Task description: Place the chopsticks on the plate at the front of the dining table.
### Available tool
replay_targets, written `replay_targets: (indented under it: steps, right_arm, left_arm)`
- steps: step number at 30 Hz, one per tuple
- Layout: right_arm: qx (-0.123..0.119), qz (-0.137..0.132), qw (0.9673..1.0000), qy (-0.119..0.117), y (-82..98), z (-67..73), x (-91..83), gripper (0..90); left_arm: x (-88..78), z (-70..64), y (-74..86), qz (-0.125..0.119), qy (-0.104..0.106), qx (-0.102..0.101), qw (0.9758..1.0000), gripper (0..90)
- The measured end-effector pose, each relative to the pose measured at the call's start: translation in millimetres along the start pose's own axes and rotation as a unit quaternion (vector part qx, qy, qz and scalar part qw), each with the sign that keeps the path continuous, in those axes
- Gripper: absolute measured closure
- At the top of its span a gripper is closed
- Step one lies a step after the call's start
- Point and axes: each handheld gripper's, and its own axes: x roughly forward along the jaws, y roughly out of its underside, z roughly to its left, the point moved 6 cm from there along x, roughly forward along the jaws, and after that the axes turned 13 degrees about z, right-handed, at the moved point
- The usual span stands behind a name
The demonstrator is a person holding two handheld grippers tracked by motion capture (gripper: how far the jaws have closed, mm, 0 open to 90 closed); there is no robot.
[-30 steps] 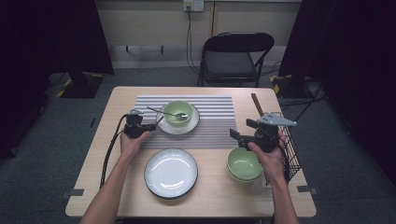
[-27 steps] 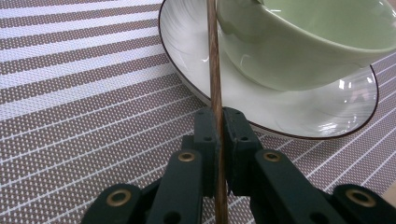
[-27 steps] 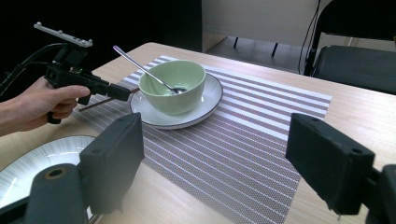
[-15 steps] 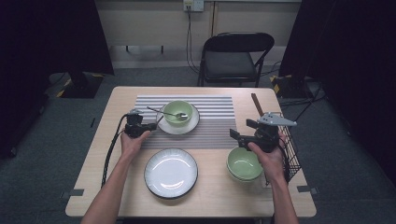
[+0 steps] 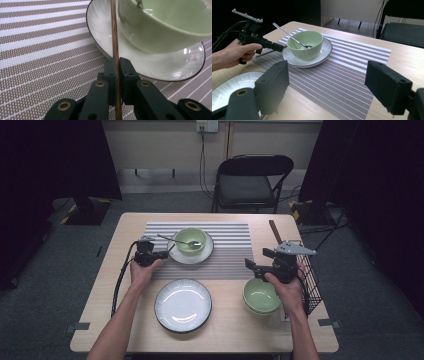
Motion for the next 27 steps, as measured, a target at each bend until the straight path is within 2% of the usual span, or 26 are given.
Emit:
replay_targets:
  steps: [2,5,9,13,17,23,27]
  right_arm:
    - [0.001,0.000,1.0000,0.000,0.0,-0.2,0.0,19.0]
    - [0.000,-0.002,1.0000,0.001,0.3,-0.7,-0.3,19.0]
    - [0.003,0.000,1.0000,0.002,1.2,-1.5,-1.0,19.0]
    - [0.002,0.000,1.0000,0.001,1.5,-1.4,-1.1,19.0]
    - [0.002,0.001,1.0000,0.001,1.7,-0.5,0.1,18.9]
    - [0.001,0.003,1.0000,0.001,2.1,0.2,0.2,19.0]
    - [0.001,0.002,1.0000,0.002,2.1,0.2,-0.2,19.0]
  left_arm:
    - [0.5,-1.3,-2.0,0.003,-0.010,0.009,0.9999,85.1]
    - [0.3,-0.2,-3.5,0.003,-0.005,0.006,1.0000,85.3]
    - [0.8,1.4,-4.6,0.003,-0.010,0.005,0.9999,84.4]
    - [0.3,1.9,-4.3,0.004,-0.008,0.005,0.9999,79.8]
    - [-0.3,2.1,-4.1,0.006,-0.014,0.009,0.9998,77.2]
    - [-9.9,4.7,-4.0,0.003,-0.010,0.014,0.9998,73.9]
    - [-20.0,4.7,-1.6,0.002,-0.014,0.030,0.9994,74.3]
